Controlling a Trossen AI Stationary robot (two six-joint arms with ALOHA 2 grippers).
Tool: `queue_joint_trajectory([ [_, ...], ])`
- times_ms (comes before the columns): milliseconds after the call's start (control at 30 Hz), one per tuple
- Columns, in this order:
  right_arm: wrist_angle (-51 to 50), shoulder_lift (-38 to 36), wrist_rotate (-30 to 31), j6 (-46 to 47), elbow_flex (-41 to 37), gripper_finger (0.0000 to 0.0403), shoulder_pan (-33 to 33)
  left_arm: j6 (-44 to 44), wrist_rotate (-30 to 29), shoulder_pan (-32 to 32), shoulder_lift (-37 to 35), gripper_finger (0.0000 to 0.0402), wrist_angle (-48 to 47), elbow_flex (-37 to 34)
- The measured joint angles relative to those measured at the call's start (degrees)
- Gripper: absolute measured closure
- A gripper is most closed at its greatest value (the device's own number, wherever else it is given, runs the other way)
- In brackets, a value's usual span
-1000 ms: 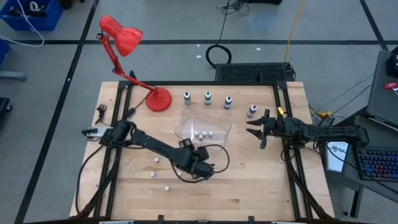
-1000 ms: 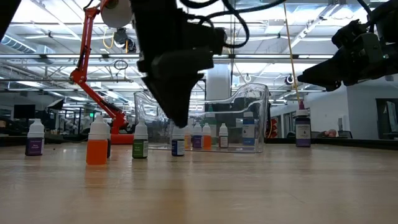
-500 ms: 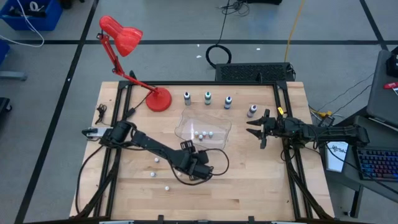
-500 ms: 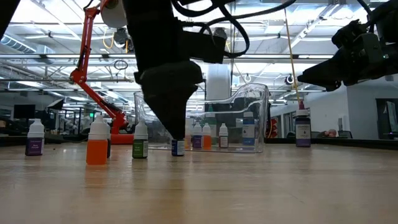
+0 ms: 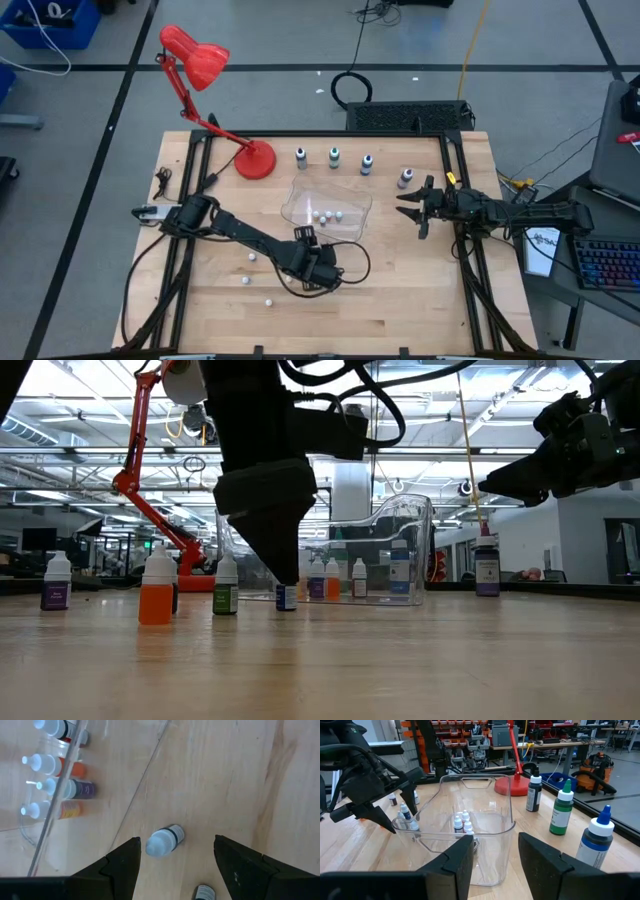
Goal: Pick & Place food coloring
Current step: Put the top small purple food coloring bottle in the transparent bin
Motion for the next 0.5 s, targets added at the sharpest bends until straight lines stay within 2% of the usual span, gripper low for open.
queue_joint_trajectory([
  [500,0.00,0.00,0.00,0.00,0.00,0.0259,-0.02,1.87,1.49,1.70,-0.02,0.0151,0.32,-1.08],
])
